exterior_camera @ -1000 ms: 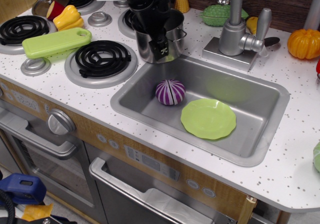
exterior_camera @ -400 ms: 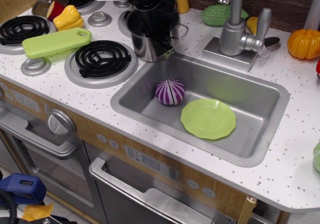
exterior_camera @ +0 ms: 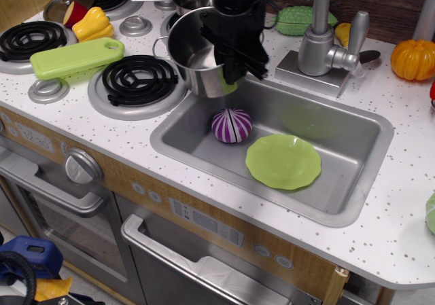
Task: Put pot in sink
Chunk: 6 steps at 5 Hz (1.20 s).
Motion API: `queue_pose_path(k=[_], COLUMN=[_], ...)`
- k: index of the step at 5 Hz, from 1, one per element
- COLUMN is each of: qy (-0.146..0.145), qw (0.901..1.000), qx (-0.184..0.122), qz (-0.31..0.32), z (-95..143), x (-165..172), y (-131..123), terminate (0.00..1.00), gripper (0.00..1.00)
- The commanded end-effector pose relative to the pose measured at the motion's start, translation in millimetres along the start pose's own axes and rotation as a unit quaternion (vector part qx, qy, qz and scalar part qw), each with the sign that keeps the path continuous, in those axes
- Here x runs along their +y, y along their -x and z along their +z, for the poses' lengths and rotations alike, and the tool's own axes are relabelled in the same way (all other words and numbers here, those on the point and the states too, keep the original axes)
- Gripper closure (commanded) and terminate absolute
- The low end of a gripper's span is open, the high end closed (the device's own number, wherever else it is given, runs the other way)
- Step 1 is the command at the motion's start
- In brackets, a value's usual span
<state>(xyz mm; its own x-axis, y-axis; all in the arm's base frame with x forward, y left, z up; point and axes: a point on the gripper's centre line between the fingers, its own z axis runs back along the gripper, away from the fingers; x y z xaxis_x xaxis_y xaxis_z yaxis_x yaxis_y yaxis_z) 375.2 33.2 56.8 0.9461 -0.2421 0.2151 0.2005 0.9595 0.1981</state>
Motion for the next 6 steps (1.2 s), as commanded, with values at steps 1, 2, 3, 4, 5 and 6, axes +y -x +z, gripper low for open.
queue_pose_path(k=[1,2,3,4,5,6], qy=[-0.013,0.003,0.036,0.073,0.103,0.100], qw=[0.9951,0.9892,0.9856,0.9804,0.9739,0.9746], qx=[-0.029,-0.057,-0.054,-0.042,-0.039,-0.039], qz=[0.093,0.135,0.156,0.178,0.198,0.197], z=[35.9,32.7,23.7,17.7,13.5,12.7], x=[-36.7,-62.3,-75.0,-76.5,-77.1,-75.5], y=[-6.0,-13.3,-19.9,-16.1,-12.5,-10.7], terminate=[0.00,0.00,0.00,0.00,0.00,1.00], gripper=[1.00,1.00,1.00,0.00,0.00,0.00])
